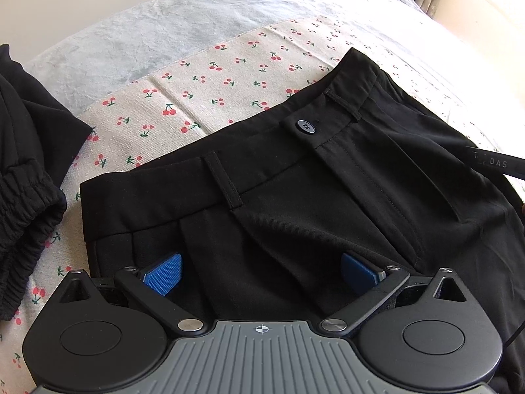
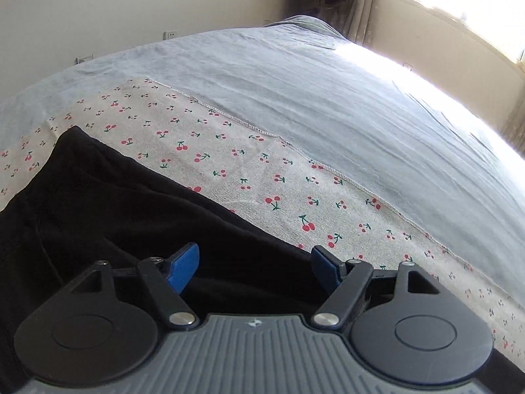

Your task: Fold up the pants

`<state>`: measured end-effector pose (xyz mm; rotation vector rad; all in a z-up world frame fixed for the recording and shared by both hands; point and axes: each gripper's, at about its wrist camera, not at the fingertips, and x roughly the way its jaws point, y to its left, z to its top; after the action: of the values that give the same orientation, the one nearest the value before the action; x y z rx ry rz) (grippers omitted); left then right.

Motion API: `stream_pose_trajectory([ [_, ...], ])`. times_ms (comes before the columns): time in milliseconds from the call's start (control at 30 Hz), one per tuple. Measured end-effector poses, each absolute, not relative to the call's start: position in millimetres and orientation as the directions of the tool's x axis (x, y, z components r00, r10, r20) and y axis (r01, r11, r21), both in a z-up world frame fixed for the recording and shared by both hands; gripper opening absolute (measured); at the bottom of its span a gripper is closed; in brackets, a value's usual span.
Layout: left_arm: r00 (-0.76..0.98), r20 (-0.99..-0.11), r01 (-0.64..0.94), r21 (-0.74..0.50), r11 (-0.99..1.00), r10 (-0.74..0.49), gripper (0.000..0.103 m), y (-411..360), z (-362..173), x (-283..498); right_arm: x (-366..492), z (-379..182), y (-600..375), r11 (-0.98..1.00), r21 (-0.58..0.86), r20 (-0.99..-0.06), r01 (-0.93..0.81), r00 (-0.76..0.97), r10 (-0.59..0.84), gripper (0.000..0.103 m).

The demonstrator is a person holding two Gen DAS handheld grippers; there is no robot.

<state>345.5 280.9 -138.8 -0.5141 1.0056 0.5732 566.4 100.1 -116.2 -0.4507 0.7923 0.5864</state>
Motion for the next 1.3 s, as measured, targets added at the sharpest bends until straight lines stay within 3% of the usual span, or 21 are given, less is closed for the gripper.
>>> stream_pose_trajectory([
  [67,0.408,-0.887,-0.655,-0.122,0.746,0.214,0.102,278,-140,347,572,-126,113,0.724,-0.175,-0.785,-0.668,0.538,0.306,0.063],
  [100,0.408,-0.886,-0.654,-0.116,0.748,0.219,0.102,277,-141,347,575,-132,118,0.712,-0.171,-0.807,-0.681,0.512,0.295,0.055],
  [133,0.406,-0.886,-0.653,-0.11,0.749,0.224,0.102,277,-142,348,575,-135,122,0.688,-0.147,-0.815,-0.71,0.482,0.323,0.034],
  [167,0.403,-0.887,-0.652,-0.107,0.751,0.224,0.102,277,-143,348,574,-135,126,0.676,-0.158,-0.816,-0.72,0.481,0.321,0.027],
  [200,0.406,-0.886,-0.653,-0.111,0.75,0.223,0.102,278,-143,348,575,-134,131,0.668,-0.18,-0.816,-0.722,0.489,0.309,0.002],
  [233,0.409,-0.886,-0.652,-0.115,0.749,0.22,0.102,279,-142,348,577,-134,137,0.668,-0.212,-0.82,-0.714,0.501,0.276,0.0],
  [433,0.408,-0.883,-0.667,-0.113,0.736,0.233,0.102,283,-144,348,577,-121,154,0.752,-0.322,-0.731,-0.575,0.656,0.189,0.0],
  [567,0.396,-0.886,-0.68,-0.106,0.726,0.242,0.102,283,-144,348,569,-145,159,0.703,-0.38,-0.727,-0.6,0.664,0.173,0.0],
  [667,0.396,-0.888,-0.695,-0.123,0.708,0.234,0.102,286,-142,346,571,-133,148,0.764,-0.253,-0.737,-0.594,0.629,0.246,0.001],
  [733,0.399,-0.887,-0.709,-0.138,0.692,0.232,0.102,290,-140,344,575,-116,140,0.785,-0.089,-0.741,-0.613,0.568,0.359,0.029],
  [800,0.398,-0.885,-0.719,-0.136,0.682,0.242,0.102,292,-140,343,576,-106,145,0.77,-0.039,-0.735,-0.637,0.54,0.41,0.035],
  [833,0.388,-0.885,-0.72,-0.118,0.684,0.256,0.102,292,-141,343,575,-105,151,0.757,-0.059,-0.737,-0.651,0.54,0.406,0.043],
  [900,0.372,-0.887,-0.725,-0.093,0.682,0.273,0.102,292,-142,343,578,-111,162,0.738,-0.136,-0.753,-0.66,0.553,0.356,0.048],
  [967,0.367,-0.889,-0.726,-0.091,0.682,0.273,0.102,293,-143,344,587,-131,165,0.748,-0.195,-0.789,-0.634,0.554,0.264,0.048],
  [1067,0.366,-0.89,-0.724,-0.088,0.684,0.272,0.102,293,-143,344,590,-140,150,0.783,-0.099,-0.784,-0.614,0.533,0.319,0.043],
  [1100,0.365,-0.89,-0.724,-0.087,0.685,0.273,0.102,293,-143,344,590,-140,149,0.791,-0.102,-0.783,-0.603,0.539,0.31,0.031],
  [1133,0.362,-0.89,-0.724,-0.081,0.685,0.277,0.102,293,-144,344,589,-139,150,0.796,-0.123,-0.785,-0.592,0.549,0.287,0.01],
  [1167,0.352,-0.89,-0.729,-0.068,0.681,0.288,0.102,292,-145,345,588,-137,152,0.793,-0.145,-0.79,-0.592,0.552,0.267,0.0],
  [1300,0.346,-0.893,-0.735,-0.068,0.675,0.287,0.102,294,-147,345,568,-119,157,0.767,-0.195,-0.768,-0.611,0.582,0.268,0.0],
])
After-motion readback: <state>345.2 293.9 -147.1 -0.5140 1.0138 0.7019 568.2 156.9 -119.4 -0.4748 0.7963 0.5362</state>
